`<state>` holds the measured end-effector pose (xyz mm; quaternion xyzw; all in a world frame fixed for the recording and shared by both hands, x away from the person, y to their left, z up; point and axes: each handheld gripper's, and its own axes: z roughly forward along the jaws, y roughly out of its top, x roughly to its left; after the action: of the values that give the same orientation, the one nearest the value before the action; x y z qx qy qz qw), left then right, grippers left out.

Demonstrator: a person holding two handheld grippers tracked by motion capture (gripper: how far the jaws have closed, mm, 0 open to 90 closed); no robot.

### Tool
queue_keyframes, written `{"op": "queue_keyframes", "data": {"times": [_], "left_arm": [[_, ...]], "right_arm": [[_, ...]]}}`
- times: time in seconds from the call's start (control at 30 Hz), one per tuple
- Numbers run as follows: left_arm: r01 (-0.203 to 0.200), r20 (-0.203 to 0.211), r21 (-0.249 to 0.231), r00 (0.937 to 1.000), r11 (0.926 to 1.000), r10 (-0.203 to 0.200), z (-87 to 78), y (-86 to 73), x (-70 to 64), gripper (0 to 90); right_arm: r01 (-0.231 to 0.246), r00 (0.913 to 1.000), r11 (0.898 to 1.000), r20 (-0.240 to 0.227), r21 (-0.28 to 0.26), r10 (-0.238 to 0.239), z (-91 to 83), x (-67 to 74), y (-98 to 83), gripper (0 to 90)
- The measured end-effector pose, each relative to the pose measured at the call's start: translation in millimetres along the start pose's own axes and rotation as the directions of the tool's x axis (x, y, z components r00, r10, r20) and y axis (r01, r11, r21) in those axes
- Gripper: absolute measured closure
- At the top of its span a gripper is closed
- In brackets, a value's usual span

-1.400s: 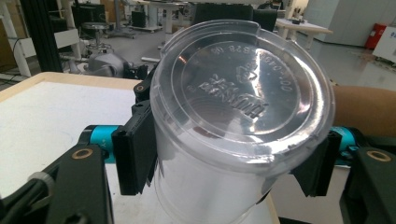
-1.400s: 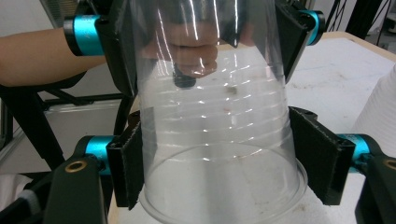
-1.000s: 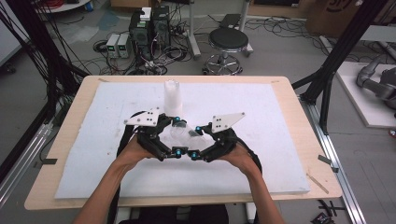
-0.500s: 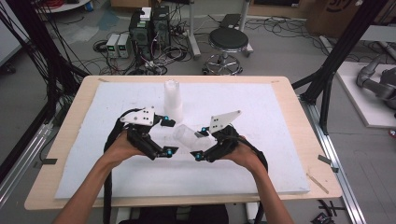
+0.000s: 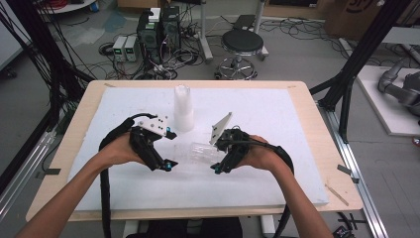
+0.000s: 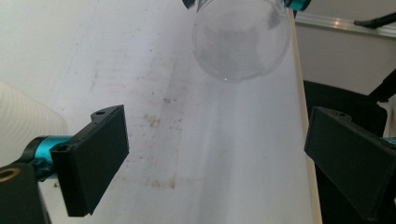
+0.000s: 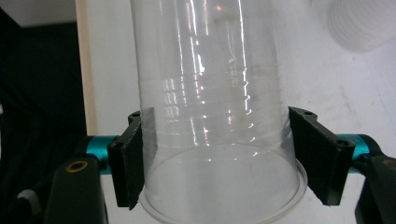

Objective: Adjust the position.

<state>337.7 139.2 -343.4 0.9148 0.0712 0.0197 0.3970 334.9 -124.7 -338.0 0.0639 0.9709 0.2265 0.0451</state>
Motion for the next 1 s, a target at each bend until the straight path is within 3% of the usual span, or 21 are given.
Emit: {"op": "queue_keyframes", "data": {"times": [0.1, 0.23, 0.73, 0.8, 1.0], "left_arm": [[-0.011, 0.009, 0.044, 0.9999, 0.9990, 0.011, 1.5, 0.1, 0.5, 6.5], [-0.011, 0.010, 0.061, 0.9999, 0.9981, 0.011, 4.8, 1.5, 0.1, 6.5], [-0.038, 0.027, 0.094, 0.9990, 0.9949, 0.036, 28.7, 13.3, -0.4, 6.5], [-0.045, 0.038, 0.095, 0.9984, 0.9945, 0.042, 30.7, 15.9, -0.1, 12.7], [-0.055, 0.051, 0.099, 0.9974, 0.9936, 0.050, 39.5, 21.9, -0.7, 12.7]], "right_arm": [[0.018, 0.9998, 0.997, -0.012, 0.081, -0.017, -0.5, 1.3, 7.6, 27.0], [0.023, 0.9996, 0.992, -0.017, 0.126, -0.021, -1.2, 1.9, 11.9, 27.0], [0.029, 0.9987, 0.985, -0.045, 0.171, -0.022, 4.7, -0.7, 15.5, 27.0], [0.027, 0.9987, 0.985, -0.047, 0.172, -0.020, 5.6, -1.7, 15.6, 27.1], [0.029, 0.9981, 0.984, -0.058, 0.175, -0.019, 7.7, -1.8, 17.7, 27.0]]}}
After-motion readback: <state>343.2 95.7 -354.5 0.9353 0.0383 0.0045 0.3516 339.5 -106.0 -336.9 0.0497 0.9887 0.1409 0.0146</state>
